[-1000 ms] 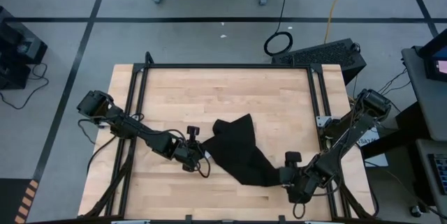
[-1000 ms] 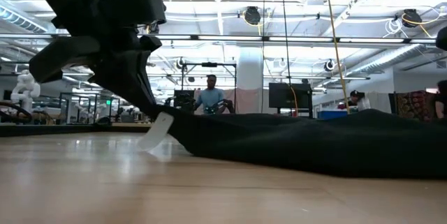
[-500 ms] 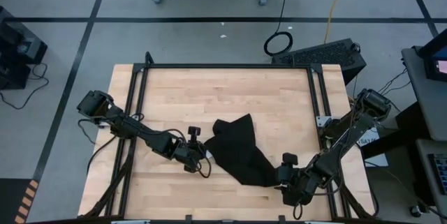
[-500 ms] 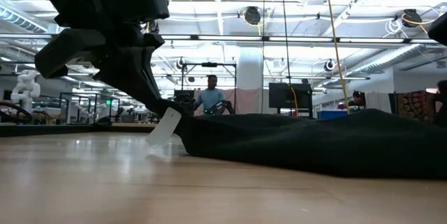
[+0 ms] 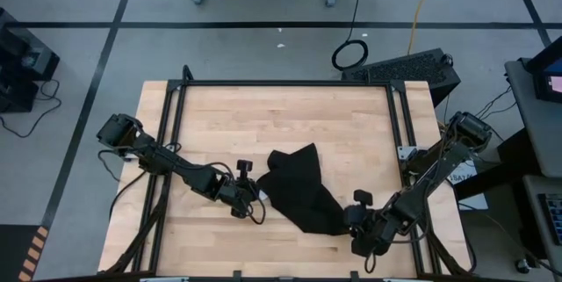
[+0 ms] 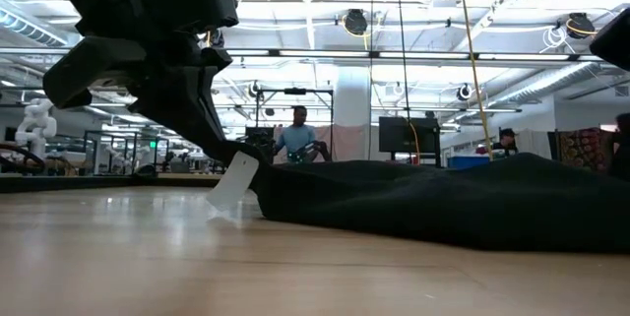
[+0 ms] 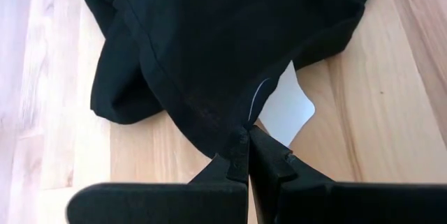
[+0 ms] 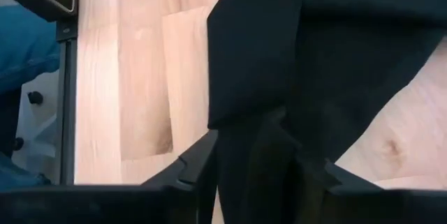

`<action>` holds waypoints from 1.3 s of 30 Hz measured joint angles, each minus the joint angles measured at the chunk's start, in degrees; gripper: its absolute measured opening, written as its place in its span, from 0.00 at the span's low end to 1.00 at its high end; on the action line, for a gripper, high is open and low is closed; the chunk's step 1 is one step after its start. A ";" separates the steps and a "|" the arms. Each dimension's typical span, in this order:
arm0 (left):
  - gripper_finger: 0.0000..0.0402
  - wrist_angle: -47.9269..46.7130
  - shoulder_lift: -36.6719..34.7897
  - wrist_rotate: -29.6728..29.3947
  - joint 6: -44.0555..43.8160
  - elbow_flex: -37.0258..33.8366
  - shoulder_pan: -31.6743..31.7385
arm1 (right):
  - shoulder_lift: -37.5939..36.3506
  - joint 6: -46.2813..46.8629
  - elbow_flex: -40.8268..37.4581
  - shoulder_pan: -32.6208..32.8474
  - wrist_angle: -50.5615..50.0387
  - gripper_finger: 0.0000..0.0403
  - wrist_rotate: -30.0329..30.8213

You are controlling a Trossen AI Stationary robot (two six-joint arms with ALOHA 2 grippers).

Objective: Roll towel
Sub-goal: Roll the black microfiber towel

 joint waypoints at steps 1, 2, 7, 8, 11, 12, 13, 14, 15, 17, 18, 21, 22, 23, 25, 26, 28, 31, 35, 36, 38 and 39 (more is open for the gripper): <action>0.00 -0.03 0.00 0.03 0.00 0.00 0.00 | -0.01 0.13 0.00 -0.08 0.00 0.28 0.95; 0.00 -0.03 0.00 0.03 0.00 0.00 0.00 | -0.02 0.34 0.00 -0.09 0.01 0.28 2.03; 0.00 -0.05 0.00 0.09 -0.04 0.00 0.00 | -0.02 -0.01 0.00 -0.56 -0.15 0.30 3.39; 0.00 -0.07 0.00 0.11 -0.11 0.00 0.01 | -0.02 0.16 0.00 -0.58 -0.33 0.30 3.22; 0.00 -0.08 0.00 0.11 -0.13 0.00 0.01 | -0.04 0.28 0.00 -0.58 -0.51 0.24 2.71; 0.00 -0.08 0.00 0.11 -0.13 0.00 0.01 | -0.04 0.36 0.00 -0.58 -0.67 0.22 2.63; 0.00 -0.07 0.00 0.11 -0.15 0.00 0.00 | -0.04 1.07 0.00 -0.58 -1.29 0.21 2.65; 0.00 -0.06 0.00 0.11 -0.15 0.00 0.00 | -0.04 2.19 0.00 -0.58 -2.61 0.20 2.42; 0.00 -0.07 0.00 0.11 -0.16 0.00 0.00 | -0.06 3.29 0.00 -0.58 -4.39 0.20 1.05; 0.00 -0.07 0.00 0.11 -0.42 0.00 0.00 | -0.07 5.86 0.00 -0.58 -8.47 0.22 -2.11; 0.00 -0.07 0.00 0.13 -0.51 0.00 0.00 | -0.07 7.69 0.00 -0.56 -11.04 0.24 -2.91; 0.00 -0.04 0.00 0.13 -0.59 0.00 0.00 | -0.07 14.63 0.00 0.07 -16.76 0.33 -3.39; 0.00 -0.02 0.00 0.14 -0.59 0.00 0.00 | -0.07 17.23 0.00 0.39 -18.13 0.37 -3.33; 0.00 0.00 0.00 0.12 -0.59 0.00 0.00 | -0.07 19.77 0.00 0.72 -19.27 0.40 -3.15; 0.00 0.00 0.00 0.14 -0.57 0.00 0.00 | -0.09 24.01 -0.30 1.59 -19.26 0.47 -2.92; 0.00 0.02 0.00 0.14 -0.55 0.00 0.00 | -0.09 26.04 -0.66 2.15 -18.68 0.49 -3.02; 0.00 0.02 0.00 0.14 -0.55 0.00 0.00 | -0.09 30.42 -2.02 3.84 -16.72 0.54 -3.20; 0.00 0.04 0.00 0.14 -0.55 0.00 0.00 | -0.09 35.64 -4.90 6.88 -10.55 0.56 -2.82; 0.00 0.13 0.00 0.14 -0.33 0.00 0.00 | -0.09 43.81 -7.53 10.00 -7.27 0.55 -0.25; 0.00 0.25 0.00 0.14 -0.12 0.00 0.00 | -0.09 45.76 -7.87 10.61 -7.23 0.55 0.12; 0.00 0.48 0.00 0.14 -0.09 0.00 0.01 | -0.09 49.00 -8.43 11.61 -7.05 0.53 0.32; 0.00 0.48 0.00 0.14 -0.07 0.00 0.00 | -0.09 49.88 -8.71 12.00 -7.05 0.53 0.45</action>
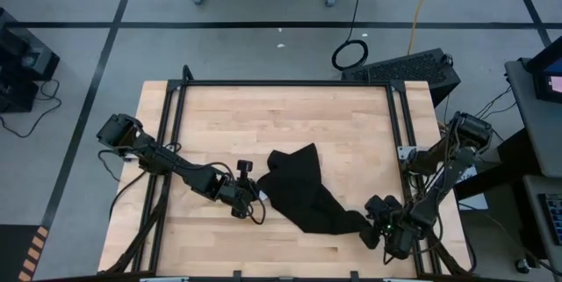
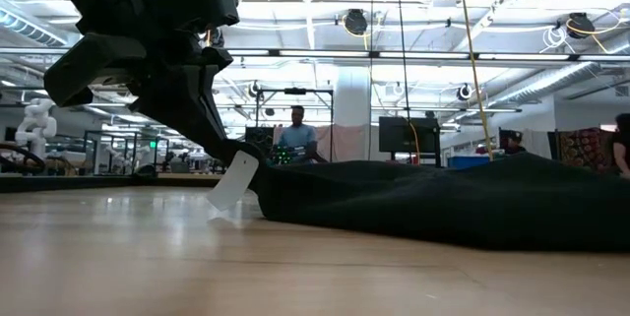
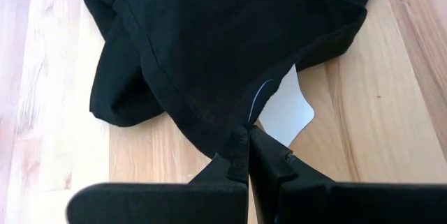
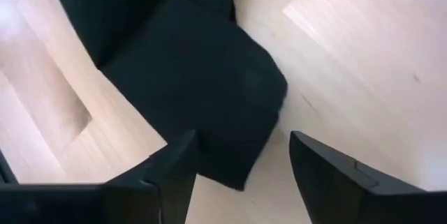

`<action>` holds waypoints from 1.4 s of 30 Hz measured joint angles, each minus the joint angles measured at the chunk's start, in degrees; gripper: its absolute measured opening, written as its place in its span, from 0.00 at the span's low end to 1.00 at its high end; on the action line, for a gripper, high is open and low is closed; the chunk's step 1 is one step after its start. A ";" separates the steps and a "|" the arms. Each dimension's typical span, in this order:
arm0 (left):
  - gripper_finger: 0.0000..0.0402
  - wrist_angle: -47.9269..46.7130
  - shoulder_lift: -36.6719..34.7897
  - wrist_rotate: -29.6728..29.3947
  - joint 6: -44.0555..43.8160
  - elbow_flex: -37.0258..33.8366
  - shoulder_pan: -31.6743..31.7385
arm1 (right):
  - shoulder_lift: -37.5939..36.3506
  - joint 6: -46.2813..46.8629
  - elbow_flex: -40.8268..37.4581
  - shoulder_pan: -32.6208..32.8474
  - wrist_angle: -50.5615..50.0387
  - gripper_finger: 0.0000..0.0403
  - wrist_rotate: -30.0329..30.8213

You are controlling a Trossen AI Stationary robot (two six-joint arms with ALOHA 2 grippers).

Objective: Roll towel
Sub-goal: Roll the black microfiber towel

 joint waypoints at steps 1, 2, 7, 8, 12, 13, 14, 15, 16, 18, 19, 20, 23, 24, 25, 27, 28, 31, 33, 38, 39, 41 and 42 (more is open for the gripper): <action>0.00 -0.01 0.00 0.00 -0.01 0.00 0.00 | 0.00 0.86 -0.35 0.38 0.15 0.52 0.94; 0.00 0.00 0.00 0.00 -0.01 0.00 0.00 | 0.00 1.71 -0.82 0.74 0.62 0.52 2.30; 0.00 0.46 0.00 0.00 0.03 0.00 0.00 | 0.00 2.57 -4.92 1.22 9.71 0.45 8.53; 0.00 0.48 0.00 0.00 0.03 0.00 0.02 | 0.00 2.27 -5.66 1.22 11.54 0.43 9.47; 0.00 0.45 0.00 0.00 0.07 0.00 0.02 | 0.00 0.29 -6.81 1.22 14.85 0.28 13.44; 0.00 0.44 0.00 0.00 0.09 0.00 0.01 | 0.00 -0.41 -6.77 1.22 14.93 0.24 14.05; 0.00 0.42 0.00 0.00 0.13 0.00 0.00 | 0.00 -1.24 -6.62 1.22 14.87 0.19 14.66; 0.00 0.44 0.00 0.00 0.30 0.00 0.02 | -0.02 -2.73 -6.42 1.22 14.87 0.14 15.19; 0.00 0.44 0.00 0.00 0.89 0.00 0.00 | -0.20 -4.69 -6.19 1.22 14.91 0.08 15.60; 0.00 0.44 0.00 -0.32 1.26 0.00 0.02 | -0.85 -9.46 -5.52 1.18 14.85 0.02 16.95; 0.00 0.44 0.00 -0.66 1.30 0.00 0.08 | -1.09 -12.26 -5.03 1.05 14.95 0.02 18.03; 0.00 0.44 0.00 -0.91 1.46 0.00 0.16 | -1.19 -15.13 -4.43 1.07 15.05 0.03 19.41; 0.00 0.38 0.00 -1.29 1.38 0.00 0.36 | -1.20 -27.21 -2.32 1.06 17.34 0.02 23.92; 0.00 0.37 0.00 -1.32 1.23 0.00 0.41 | -1.20 -32.47 -1.68 0.88 19.23 0.01 24.31; 0.00 0.39 0.00 -1.51 1.21 0.00 0.42 | -1.20 -38.17 -1.10 0.64 21.37 0.01 23.92; 0.00 0.31 0.00 -2.30 1.08 0.00 0.39 | -0.99 -49.06 -0.36 0.16 26.11 0.01 21.52; 0.00 0.33 0.00 -3.00 1.04 0.00 0.39 | -0.66 -53.48 -0.06 -0.17 28.38 0.02 19.78; 0.00 0.33 0.00 -5.25 1.01 0.00 0.39 | 1.52 -60.71 0.93 -1.27 31.24 0.02 15.15; 0.00 0.26 0.00 -7.33 1.01 0.00 0.39 | 3.60 -63.57 1.85 -1.75 31.41 0.03 11.96; 0.00 0.26 0.00 -11.32 1.08 0.00 0.39 | 7.98 -61.85 3.58 -2.10 30.73 0.09 7.77; 0.00 0.26 0.00 -11.66 1.08 0.00 0.39 | 8.41 -60.50 3.91 -2.10 30.84 0.11 6.61; 0.00 0.25 0.00 -12.67 1.26 0.00 0.39 | 8.69 -55.54 4.26 -2.08 31.63 0.17 4.18; 0.00 0.28 0.00 -13.79 1.58 0.00 0.39 | 8.51 -51.44 4.27 -2.07 31.72 0.21 2.76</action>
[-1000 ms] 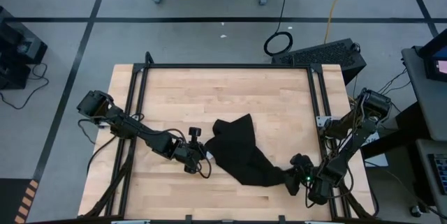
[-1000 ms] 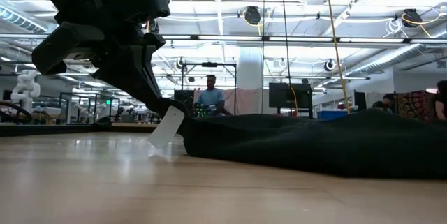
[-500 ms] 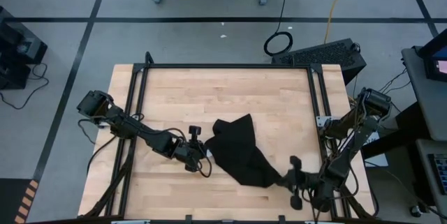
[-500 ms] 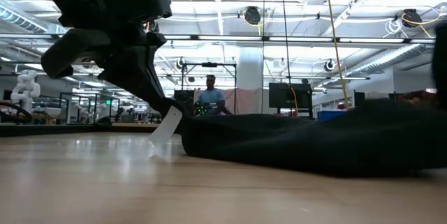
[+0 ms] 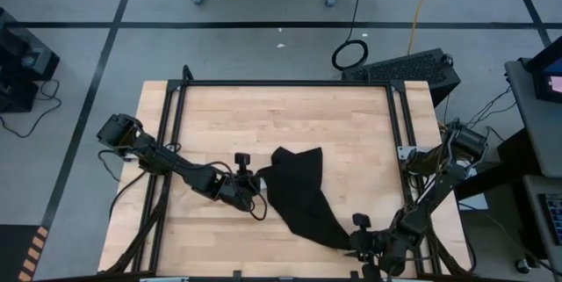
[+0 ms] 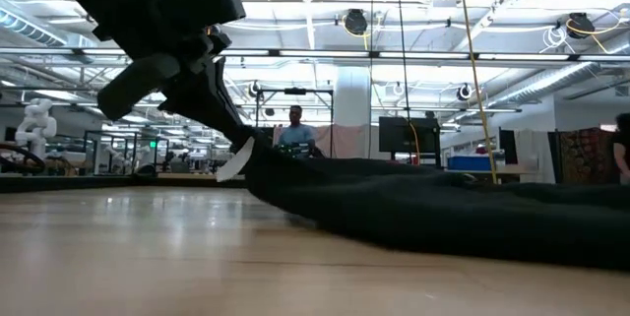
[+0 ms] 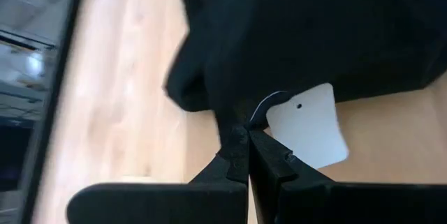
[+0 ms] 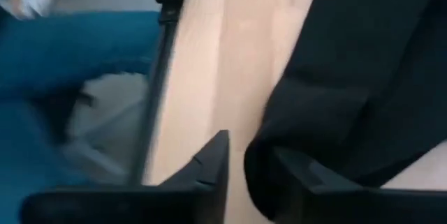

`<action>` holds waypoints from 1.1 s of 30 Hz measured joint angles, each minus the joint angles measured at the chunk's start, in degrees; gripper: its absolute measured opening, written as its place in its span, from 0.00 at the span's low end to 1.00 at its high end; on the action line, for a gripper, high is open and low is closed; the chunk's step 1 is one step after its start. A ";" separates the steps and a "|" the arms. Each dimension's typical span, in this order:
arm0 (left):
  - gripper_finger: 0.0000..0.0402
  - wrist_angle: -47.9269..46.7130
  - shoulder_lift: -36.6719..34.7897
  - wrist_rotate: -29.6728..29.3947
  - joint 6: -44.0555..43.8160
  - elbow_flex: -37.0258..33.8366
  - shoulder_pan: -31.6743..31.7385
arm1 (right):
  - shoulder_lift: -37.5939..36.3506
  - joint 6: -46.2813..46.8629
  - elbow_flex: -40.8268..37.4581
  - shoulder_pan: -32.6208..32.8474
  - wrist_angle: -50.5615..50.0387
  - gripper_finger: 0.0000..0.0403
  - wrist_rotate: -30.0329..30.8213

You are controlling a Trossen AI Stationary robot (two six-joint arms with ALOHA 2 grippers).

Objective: Roll towel
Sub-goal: Roll the black microfiber towel

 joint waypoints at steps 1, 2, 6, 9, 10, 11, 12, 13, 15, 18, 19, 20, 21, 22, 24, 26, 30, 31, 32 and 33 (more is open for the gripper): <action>0.00 0.12 0.00 -1.37 0.31 0.00 0.00 | -0.30 4.00 -0.01 0.01 -0.10 0.24 -1.44; 0.00 0.46 0.00 -3.41 0.94 0.00 0.10 | -0.83 6.88 -0.02 0.01 -0.18 0.27 -2.91; 0.00 2.51 0.00 -12.41 1.39 0.63 1.54 | -3.81 6.50 -0.02 0.03 -0.42 0.39 -5.36; 0.00 4.74 0.00 -18.11 3.48 1.66 3.02 | -5.41 2.75 0.00 -0.07 -4.01 0.43 -2.59; 0.00 5.88 0.00 -20.54 4.65 2.04 3.47 | -5.60 1.73 0.00 -0.28 -6.15 0.43 -0.38; 0.00 7.06 0.00 -23.07 6.21 2.42 3.87 | -5.62 0.13 0.00 -0.61 -8.21 0.43 2.04; 0.00 8.33 0.00 -25.62 7.90 2.80 4.22 | -5.60 -1.48 -0.02 -1.01 -10.20 0.42 4.09; 0.00 9.52 0.00 -27.96 9.91 3.19 4.54 | -5.60 -3.15 -0.02 -1.55 -11.88 0.41 6.21; 0.00 10.98 -0.44 -31.17 13.93 4.24 5.00 | -5.60 -6.51 -0.02 -3.28 -13.77 0.40 10.08; 0.00 11.44 -1.70 -32.79 17.86 6.22 5.06 | -5.60 -11.46 -0.02 -6.62 -12.56 0.39 11.87; 0.00 11.39 -2.48 -32.72 18.91 6.34 4.77 | -5.60 -11.86 -0.02 -7.52 -12.41 0.39 11.83; 0.00 11.13 -3.19 -32.46 19.72 6.32 4.25 | -5.60 -11.51 -0.02 -8.34 -12.84 0.39 11.44; 0.00 11.15 -3.85 -31.77 20.52 6.32 3.62 | -5.60 -10.05 -0.02 -9.13 -13.62 0.39 10.78; 0.00 10.72 -4.59 -30.76 20.75 6.32 2.86 | -5.60 -8.10 -0.02 -9.98 -14.69 0.39 10.14; 0.00 8.63 -6.37 -26.95 20.87 6.23 1.14 | -5.60 -3.92 -0.02 -12.04 -17.51 0.39 10.29; 0.00 8.48 -7.41 -23.18 20.15 6.25 0.01 | -5.58 -2.33 -0.02 -14.43 -20.03 0.39 10.54; 0.00 7.86 -8.44 -20.86 18.94 6.23 -1.33 | -3.04 -9.74 -0.03 -18.51 -20.65 0.39 5.92; 0.00 7.81 -8.50 -20.86 18.93 6.23 -1.47 | -2.25 -11.70 -0.04 -19.23 -20.26 0.39 4.20; 0.00 7.66 -8.48 -20.83 18.90 6.23 -1.62 | -1.53 -12.99 -0.04 -19.84 -19.25 0.39 2.62; 0.00 7.45 -8.41 -20.72 18.66 6.23 -1.64 | -1.00 -13.70 -0.02 -20.22 -18.66 0.39 0.83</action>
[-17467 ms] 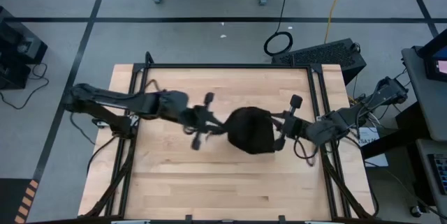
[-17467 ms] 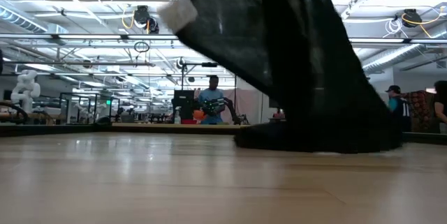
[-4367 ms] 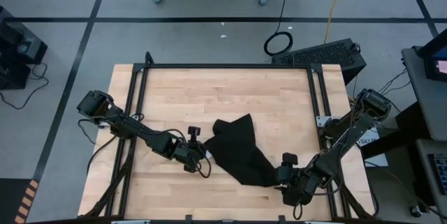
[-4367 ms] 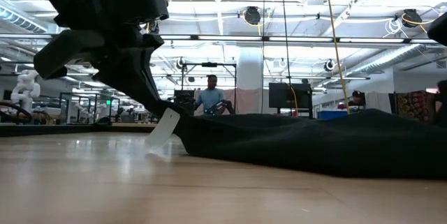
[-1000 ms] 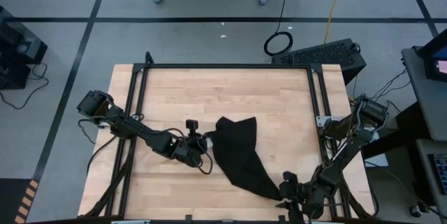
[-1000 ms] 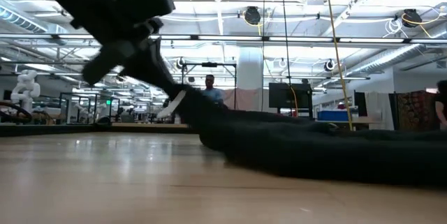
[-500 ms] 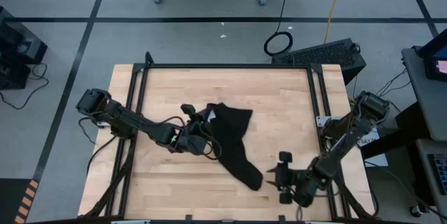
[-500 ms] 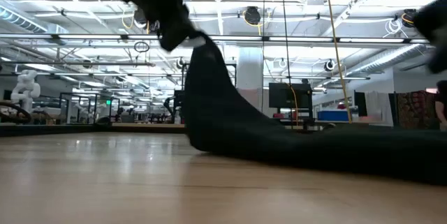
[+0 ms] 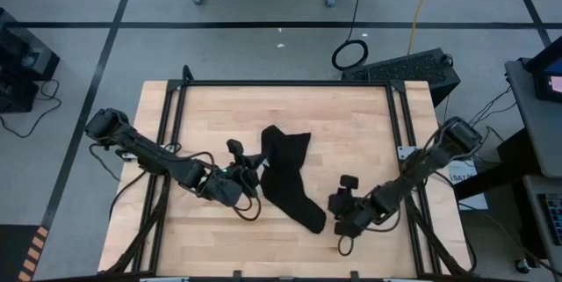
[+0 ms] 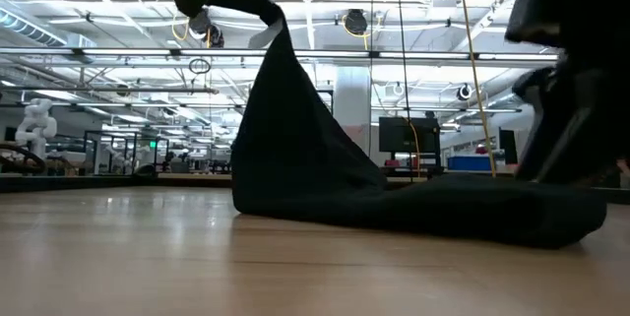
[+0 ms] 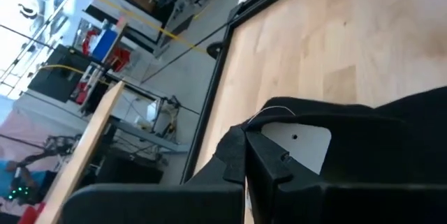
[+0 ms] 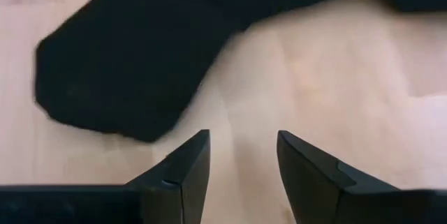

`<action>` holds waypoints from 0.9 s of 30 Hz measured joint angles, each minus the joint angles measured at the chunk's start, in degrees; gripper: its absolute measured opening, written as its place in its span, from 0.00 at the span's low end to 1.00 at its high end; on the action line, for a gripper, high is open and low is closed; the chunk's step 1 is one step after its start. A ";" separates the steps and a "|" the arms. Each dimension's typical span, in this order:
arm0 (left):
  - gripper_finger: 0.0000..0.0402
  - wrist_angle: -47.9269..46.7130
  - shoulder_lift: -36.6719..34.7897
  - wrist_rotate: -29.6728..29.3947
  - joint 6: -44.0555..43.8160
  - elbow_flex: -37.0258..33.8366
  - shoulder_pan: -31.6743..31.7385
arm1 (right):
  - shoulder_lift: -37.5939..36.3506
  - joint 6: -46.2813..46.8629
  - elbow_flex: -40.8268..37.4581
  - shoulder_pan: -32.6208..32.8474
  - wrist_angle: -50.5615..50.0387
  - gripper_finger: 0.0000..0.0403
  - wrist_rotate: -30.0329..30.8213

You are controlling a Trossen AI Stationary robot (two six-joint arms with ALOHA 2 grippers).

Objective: Roll towel
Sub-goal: Roll the black microfiber towel

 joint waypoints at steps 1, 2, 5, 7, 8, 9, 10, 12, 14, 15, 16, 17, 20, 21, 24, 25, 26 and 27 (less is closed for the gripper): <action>0.00 -0.06 0.00 0.10 -0.27 0.00 0.02 | 0.43 -0.43 0.00 -0.08 -0.19 0.39 -1.39; 0.00 -0.21 0.00 0.18 -0.99 0.00 0.06 | 0.72 -0.75 -0.02 0.07 -0.62 0.40 -2.78; 0.00 -1.98 0.01 1.13 -3.25 -0.02 0.51 | 1.03 -1.00 -0.05 1.49 0.26 0.41 -4.18; 0.00 -2.89 0.02 1.29 -4.47 -0.04 0.55 | 1.02 -1.22 -1.11 2.04 3.63 0.43 -4.23; 0.00 -2.95 0.02 1.29 -5.03 -0.04 0.55 | 1.02 -1.28 -2.17 1.90 6.69 0.43 -4.67; 0.00 -2.99 0.02 1.31 -5.30 -0.04 0.55 | 1.02 -1.22 -3.43 1.51 9.73 0.44 -5.72; 0.00 -2.98 0.02 1.43 -5.57 -0.04 0.55 | 1.02 -1.12 -4.75 1.23 12.96 0.44 -6.84; 0.00 -2.95 0.02 1.88 -5.63 -0.04 0.55 | 1.02 -0.56 -7.27 0.91 18.50 0.44 -7.14; 0.00 -2.88 0.02 2.45 -5.73 -0.04 0.55 | 1.02 -0.37 -9.63 0.78 22.51 0.44 -6.54; 0.00 -2.86 0.02 2.69 -5.74 -0.04 0.55 | 0.95 -0.44 -10.69 0.78 24.67 0.45 -6.52; 0.00 -2.88 0.02 2.75 -5.74 -0.04 0.55 | 0.89 -0.72 -11.88 0.76 27.31 0.45 -6.56; 0.00 -2.84 0.02 2.75 -5.74 -0.04 0.55 | 0.86 -1.20 -13.18 0.78 30.12 0.46 -6.57; 0.00 -2.84 0.02 2.88 -5.74 -0.04 0.55 | 0.87 -2.43 -17.16 0.61 39.38 0.51 -6.87; 0.00 -2.83 0.02 3.01 -5.77 -0.04 0.55 | 0.87 -2.66 -18.40 0.37 42.20 0.53 -7.41; 0.00 -2.80 0.02 3.11 -5.77 -0.04 0.55 | 0.93 -4.30 -21.77 -0.56 49.88 0.59 -9.04; 0.00 -2.79 0.02 3.17 -5.77 -0.04 0.55 | 0.98 -5.25 -22.70 -0.97 51.95 0.60 -9.42; 0.00 -2.77 0.02 3.23 -5.79 -0.04 0.55 | 1.04 -6.33 -23.65 -1.51 54.19 0.60 -10.25; 0.00 -2.77 0.02 3.24 -5.79 -0.04 0.55 | 1.06 -7.37 -24.46 -2.11 56.20 0.60 -11.40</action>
